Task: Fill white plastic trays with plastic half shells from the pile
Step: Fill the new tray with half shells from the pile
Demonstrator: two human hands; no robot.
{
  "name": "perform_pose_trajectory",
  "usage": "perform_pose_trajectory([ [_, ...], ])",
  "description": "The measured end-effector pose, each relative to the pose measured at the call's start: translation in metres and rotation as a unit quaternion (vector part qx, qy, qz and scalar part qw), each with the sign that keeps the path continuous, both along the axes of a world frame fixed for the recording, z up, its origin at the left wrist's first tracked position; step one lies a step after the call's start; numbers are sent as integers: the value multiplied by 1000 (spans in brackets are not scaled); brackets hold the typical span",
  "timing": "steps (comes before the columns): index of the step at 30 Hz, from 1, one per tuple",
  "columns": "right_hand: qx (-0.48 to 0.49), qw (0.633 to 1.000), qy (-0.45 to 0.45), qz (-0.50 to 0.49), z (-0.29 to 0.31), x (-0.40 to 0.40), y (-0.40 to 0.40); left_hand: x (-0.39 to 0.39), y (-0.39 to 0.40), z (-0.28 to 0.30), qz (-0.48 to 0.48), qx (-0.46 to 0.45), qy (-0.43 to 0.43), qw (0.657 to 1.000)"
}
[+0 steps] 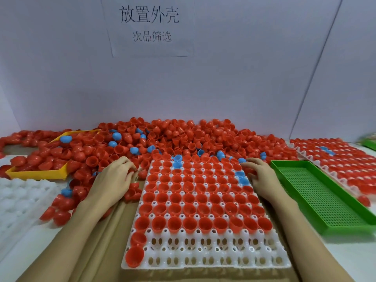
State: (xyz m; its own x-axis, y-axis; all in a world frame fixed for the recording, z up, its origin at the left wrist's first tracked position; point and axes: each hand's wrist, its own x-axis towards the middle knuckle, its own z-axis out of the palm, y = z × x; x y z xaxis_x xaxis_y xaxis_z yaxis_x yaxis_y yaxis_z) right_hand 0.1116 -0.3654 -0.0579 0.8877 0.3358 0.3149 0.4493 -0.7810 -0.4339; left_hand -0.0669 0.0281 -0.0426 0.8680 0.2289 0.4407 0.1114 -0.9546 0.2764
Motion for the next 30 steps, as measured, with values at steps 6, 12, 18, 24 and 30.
perform_pose_trajectory([
  [6,126,990,-54,-40,2,0,-2,-7,-7,8,7,33,-38,999],
  [12,342,937,60,33,37,-29,9,-16,-36,29,-29,56,-139,988],
  [18,429,745,401,316,63,-67,34,-26,-100,39,-226,-119,-195,947],
  [24,366,689,483,397,67,-89,52,-34,-133,37,-299,-187,-186,917],
  [30,329,708,463,420,69,-94,55,-37,-133,39,-246,-230,-161,928],
])
